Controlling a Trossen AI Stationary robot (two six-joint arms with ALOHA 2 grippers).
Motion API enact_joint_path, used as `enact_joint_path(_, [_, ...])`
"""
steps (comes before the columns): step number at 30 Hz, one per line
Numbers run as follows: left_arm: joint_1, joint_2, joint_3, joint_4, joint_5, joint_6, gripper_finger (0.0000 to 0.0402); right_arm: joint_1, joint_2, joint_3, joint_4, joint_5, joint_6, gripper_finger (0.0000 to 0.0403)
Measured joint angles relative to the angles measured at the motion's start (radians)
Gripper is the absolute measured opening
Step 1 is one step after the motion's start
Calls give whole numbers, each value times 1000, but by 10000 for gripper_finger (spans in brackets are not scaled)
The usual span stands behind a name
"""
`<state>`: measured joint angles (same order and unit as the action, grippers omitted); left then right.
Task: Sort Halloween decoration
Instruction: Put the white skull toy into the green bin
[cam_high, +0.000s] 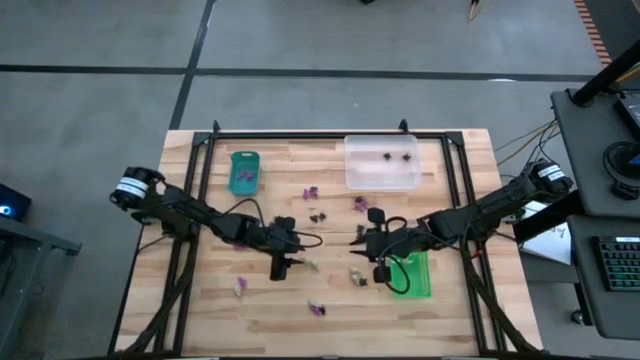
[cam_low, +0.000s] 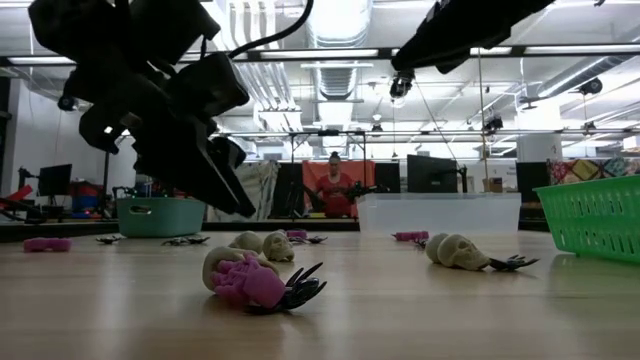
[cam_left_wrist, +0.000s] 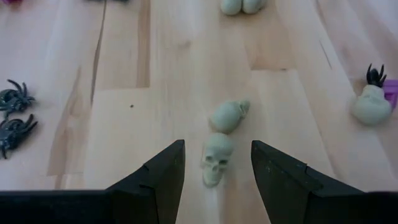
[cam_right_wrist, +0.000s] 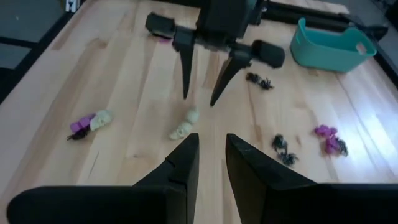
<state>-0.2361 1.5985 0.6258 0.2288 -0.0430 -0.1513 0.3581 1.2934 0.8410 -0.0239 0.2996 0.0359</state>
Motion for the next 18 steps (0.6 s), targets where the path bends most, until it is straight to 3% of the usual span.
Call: enact_joint_path(18, [-6, 37, 0, 25, -1, 52, 168, 0, 0, 0, 8, -2, -10, 73])
